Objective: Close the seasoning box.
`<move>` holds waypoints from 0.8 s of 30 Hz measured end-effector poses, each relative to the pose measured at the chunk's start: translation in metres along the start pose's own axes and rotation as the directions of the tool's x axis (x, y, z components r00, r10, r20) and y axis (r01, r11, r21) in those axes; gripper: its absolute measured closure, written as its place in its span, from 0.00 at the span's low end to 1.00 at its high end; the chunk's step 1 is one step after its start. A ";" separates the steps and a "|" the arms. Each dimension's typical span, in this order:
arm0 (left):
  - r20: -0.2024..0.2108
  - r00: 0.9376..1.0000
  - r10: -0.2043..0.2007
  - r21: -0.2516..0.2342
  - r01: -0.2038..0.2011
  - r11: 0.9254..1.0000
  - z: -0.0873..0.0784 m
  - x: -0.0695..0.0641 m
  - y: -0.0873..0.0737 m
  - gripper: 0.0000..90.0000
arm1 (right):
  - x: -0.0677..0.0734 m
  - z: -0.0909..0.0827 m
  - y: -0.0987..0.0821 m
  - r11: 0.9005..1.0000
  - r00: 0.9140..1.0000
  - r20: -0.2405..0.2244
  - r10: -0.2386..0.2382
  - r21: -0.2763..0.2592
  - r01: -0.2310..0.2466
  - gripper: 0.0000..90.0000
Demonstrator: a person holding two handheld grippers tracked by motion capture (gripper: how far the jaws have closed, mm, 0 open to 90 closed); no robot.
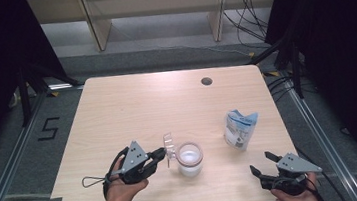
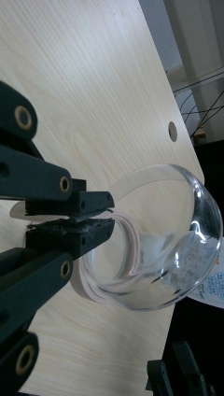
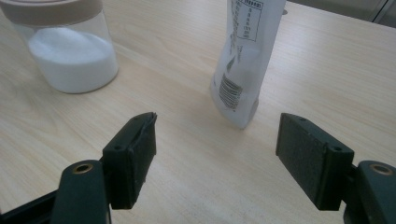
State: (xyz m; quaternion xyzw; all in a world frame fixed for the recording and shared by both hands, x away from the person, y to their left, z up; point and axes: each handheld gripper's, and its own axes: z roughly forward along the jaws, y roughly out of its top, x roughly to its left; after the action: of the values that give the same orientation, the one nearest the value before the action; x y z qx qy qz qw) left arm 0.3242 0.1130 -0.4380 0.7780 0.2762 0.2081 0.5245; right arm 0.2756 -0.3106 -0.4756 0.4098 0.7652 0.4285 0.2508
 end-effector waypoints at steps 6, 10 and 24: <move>0.009 1.000 0.005 0.004 -0.005 1.000 0.003 -0.003 0.003 0.94 | 0.000 0.001 0.000 1.000 1.000 -0.018 0.008 -0.004 -0.008 0.33; 0.011 1.000 0.010 0.009 -0.010 1.000 0.005 -0.004 0.003 0.94 | 0.000 0.000 0.000 1.000 1.000 -0.007 -0.009 -0.001 0.009 0.33; 0.044 0.998 -0.037 0.012 0.037 0.999 0.007 -0.006 0.003 0.85 | 0.002 0.000 0.000 1.000 1.000 -0.003 0.002 0.006 -0.002 0.33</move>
State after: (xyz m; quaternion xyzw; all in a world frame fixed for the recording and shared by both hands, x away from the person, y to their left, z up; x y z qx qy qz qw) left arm 0.3247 0.1031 -0.4385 0.7800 0.2801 0.1796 0.5299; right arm 0.2747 -0.3090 -0.4754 0.4108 0.7663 0.4271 0.2481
